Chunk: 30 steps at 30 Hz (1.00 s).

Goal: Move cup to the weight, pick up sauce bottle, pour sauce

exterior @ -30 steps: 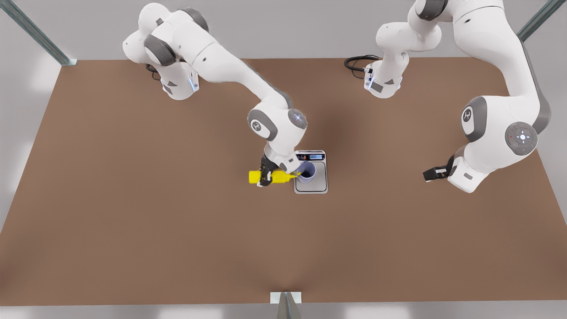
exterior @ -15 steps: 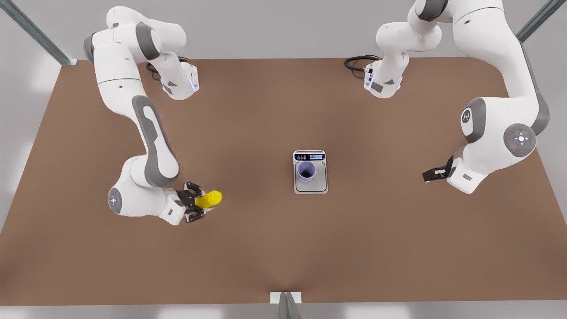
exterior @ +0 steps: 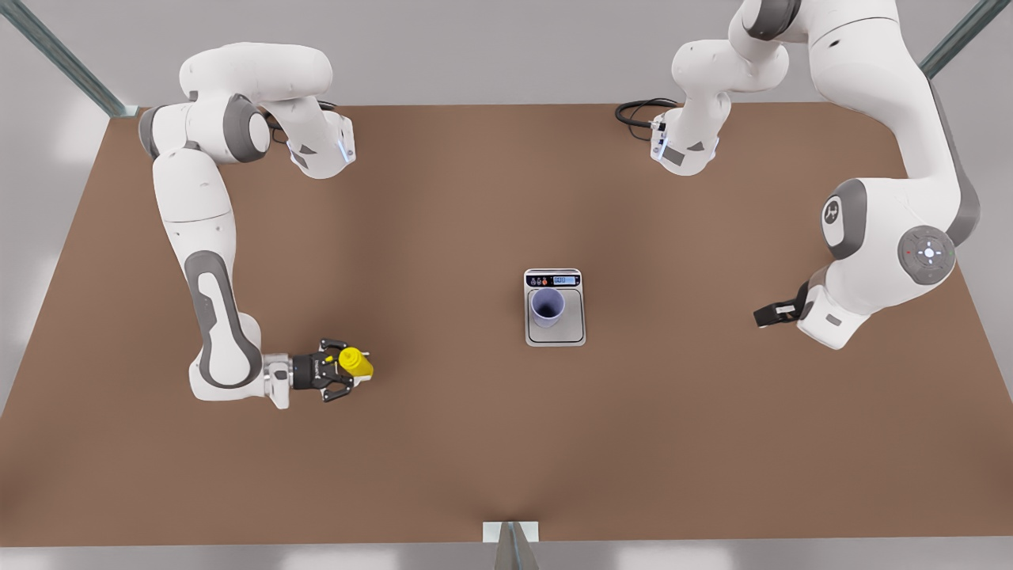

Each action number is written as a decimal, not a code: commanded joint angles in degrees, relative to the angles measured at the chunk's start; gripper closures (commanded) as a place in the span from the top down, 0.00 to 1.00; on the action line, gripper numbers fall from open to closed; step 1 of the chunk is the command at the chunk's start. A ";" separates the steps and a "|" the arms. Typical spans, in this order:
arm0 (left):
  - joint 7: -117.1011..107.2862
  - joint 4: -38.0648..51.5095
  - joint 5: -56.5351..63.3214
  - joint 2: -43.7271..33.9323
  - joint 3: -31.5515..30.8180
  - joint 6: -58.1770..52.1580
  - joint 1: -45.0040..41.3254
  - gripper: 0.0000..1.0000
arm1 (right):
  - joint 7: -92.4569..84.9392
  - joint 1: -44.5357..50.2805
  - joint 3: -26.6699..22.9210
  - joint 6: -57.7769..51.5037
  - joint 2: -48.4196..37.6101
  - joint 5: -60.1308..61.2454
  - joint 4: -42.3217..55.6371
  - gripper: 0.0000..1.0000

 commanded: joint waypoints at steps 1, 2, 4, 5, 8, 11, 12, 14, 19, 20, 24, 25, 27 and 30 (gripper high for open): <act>0.00 0.10 0.01 0.00 0.00 0.08 0.00 1.00 | -0.01 0.00 0.00 0.13 0.31 0.03 -0.01 0.59; 0.18 0.27 0.01 0.00 0.00 0.34 0.00 1.00 | -0.01 0.09 0.00 0.22 0.92 1.08 -0.01 0.59; 0.09 0.10 0.10 0.17 0.18 0.34 0.00 1.00 | -0.01 0.17 0.00 0.22 1.72 2.05 -0.18 0.60; 0.09 0.10 0.01 0.17 0.18 0.25 0.00 1.00 | -0.01 0.17 0.00 0.22 2.33 2.49 -0.18 0.60; 0.09 0.45 0.01 -0.09 0.44 -0.10 0.00 1.00 | -0.01 0.35 0.00 0.31 3.30 3.63 -0.18 0.61; 0.09 0.54 0.01 -0.27 0.53 0.08 0.18 1.00 | -0.01 0.35 0.00 0.31 3.39 3.63 -0.18 0.68; 0.18 0.54 0.01 -0.27 0.53 0.08 0.18 1.00 | -0.01 0.35 0.00 0.31 3.39 3.63 -0.18 0.69; 0.53 0.63 0.01 -0.27 0.62 0.17 0.62 1.00 | -0.01 0.35 0.00 0.31 3.56 3.72 -0.18 0.70; 0.88 0.63 -0.34 -0.18 0.97 0.17 0.62 1.00 | -0.01 0.35 0.00 0.31 3.65 4.07 -0.18 0.77; 0.79 0.63 -0.43 -0.18 1.05 0.17 0.62 1.00 | -0.09 0.26 0.00 0.22 3.65 4.07 -0.18 0.77; 0.88 1.06 -0.34 -0.09 1.05 0.17 0.71 1.00 | -0.09 0.17 0.00 -0.22 3.56 4.16 -0.18 1.00; 0.35 1.15 -0.43 -0.09 1.05 0.08 0.62 1.00 | -0.09 0.17 0.00 -0.39 3.56 4.16 -0.18 1.00; 0.44 1.15 -0.61 0.08 0.97 -0.27 0.62 1.00 | -0.09 0.09 0.00 -0.39 3.56 4.07 -0.27 1.00; 4.48 1.15 -0.43 0.52 0.97 -0.18 0.62 1.00 | -0.18 -0.09 -0.17 -0.57 3.47 4.07 -0.62 1.00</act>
